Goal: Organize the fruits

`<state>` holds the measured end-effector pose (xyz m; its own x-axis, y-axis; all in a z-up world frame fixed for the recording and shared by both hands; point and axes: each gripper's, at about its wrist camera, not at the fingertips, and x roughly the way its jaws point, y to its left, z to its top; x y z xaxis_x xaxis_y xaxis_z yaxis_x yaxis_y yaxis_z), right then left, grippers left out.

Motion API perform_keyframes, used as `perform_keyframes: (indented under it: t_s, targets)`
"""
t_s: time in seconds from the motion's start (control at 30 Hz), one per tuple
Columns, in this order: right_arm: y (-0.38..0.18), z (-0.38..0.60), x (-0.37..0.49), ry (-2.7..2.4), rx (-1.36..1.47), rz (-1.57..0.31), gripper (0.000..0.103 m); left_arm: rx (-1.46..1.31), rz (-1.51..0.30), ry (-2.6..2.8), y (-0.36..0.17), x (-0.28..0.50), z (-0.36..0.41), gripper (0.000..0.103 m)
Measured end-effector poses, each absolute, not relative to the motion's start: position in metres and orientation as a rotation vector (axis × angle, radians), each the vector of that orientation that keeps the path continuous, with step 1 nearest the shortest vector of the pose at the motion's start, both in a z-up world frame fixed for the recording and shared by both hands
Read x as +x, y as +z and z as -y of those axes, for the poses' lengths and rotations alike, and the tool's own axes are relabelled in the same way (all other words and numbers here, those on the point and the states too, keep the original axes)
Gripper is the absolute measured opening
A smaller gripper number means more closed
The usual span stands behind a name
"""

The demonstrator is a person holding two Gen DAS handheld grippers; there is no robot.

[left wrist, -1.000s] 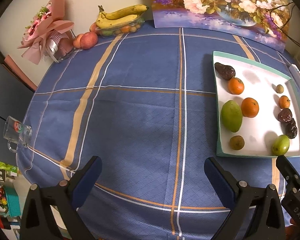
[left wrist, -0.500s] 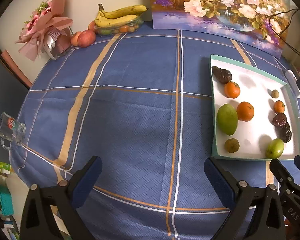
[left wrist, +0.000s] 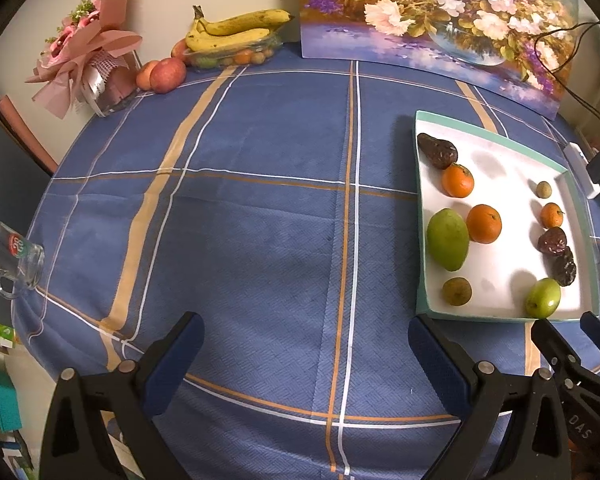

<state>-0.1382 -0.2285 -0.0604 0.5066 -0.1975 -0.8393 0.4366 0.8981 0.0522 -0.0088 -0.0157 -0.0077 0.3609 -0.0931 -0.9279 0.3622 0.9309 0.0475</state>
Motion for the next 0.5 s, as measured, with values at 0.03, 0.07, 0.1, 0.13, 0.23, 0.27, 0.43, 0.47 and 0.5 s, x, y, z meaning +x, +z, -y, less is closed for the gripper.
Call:
perform_keyframes:
  t_s: [0.03,0.07,0.1,0.13,0.23,0.27,0.43,0.47,0.5]
  targets:
    - [-0.0607,0.2285,-0.1383,-0.388,0.272,-0.969,0.092,0.262,-1.169,-0.298,-0.0077,-0.0086,0.0156,0.103]
    - [-0.0610,0.2285,-0.1384,-0.388,0.272,-0.970,0.092,0.262,-1.169,-0.297,-0.0077,-0.0086,0.0157,0.103]
    - [-0.0613,0.2289,-0.1383,-0.387,0.271,-0.971,0.092,0.261,-1.169,-0.296,-0.0077,-0.0086,0.0155,0.103]
    - [-0.0612,0.2288,-0.1383,-0.387,0.271,-0.971,0.092,0.261,-1.170,-0.295,-0.0079,-0.0086,0.0156,0.103]
    - [-0.0613,0.2288,-0.1381,-0.387,0.271,-0.971,0.092,0.262,-1.172,-0.295,-0.0082,-0.0079,0.0149,0.103]
    - [-0.0615,0.2288,-0.1381,-0.387,0.271,-0.972,0.092,0.263,-1.172,-0.297,-0.0084,-0.0079,0.0149,0.103]
    - [-0.0620,0.2289,-0.1379,-0.387,0.270,-0.973,0.092,0.262,-1.174,-0.293,-0.0086,-0.0082,0.0144,0.103]
    - [-0.0622,0.2289,-0.1381,-0.388,0.270,-0.973,0.092,0.263,-1.175,-0.292,-0.0088,-0.0080,0.0142,0.103]
    - [-0.0622,0.2288,-0.1380,-0.388,0.270,-0.973,0.092,0.264,-1.177,-0.290,-0.0090,-0.0078,0.0140,0.103]
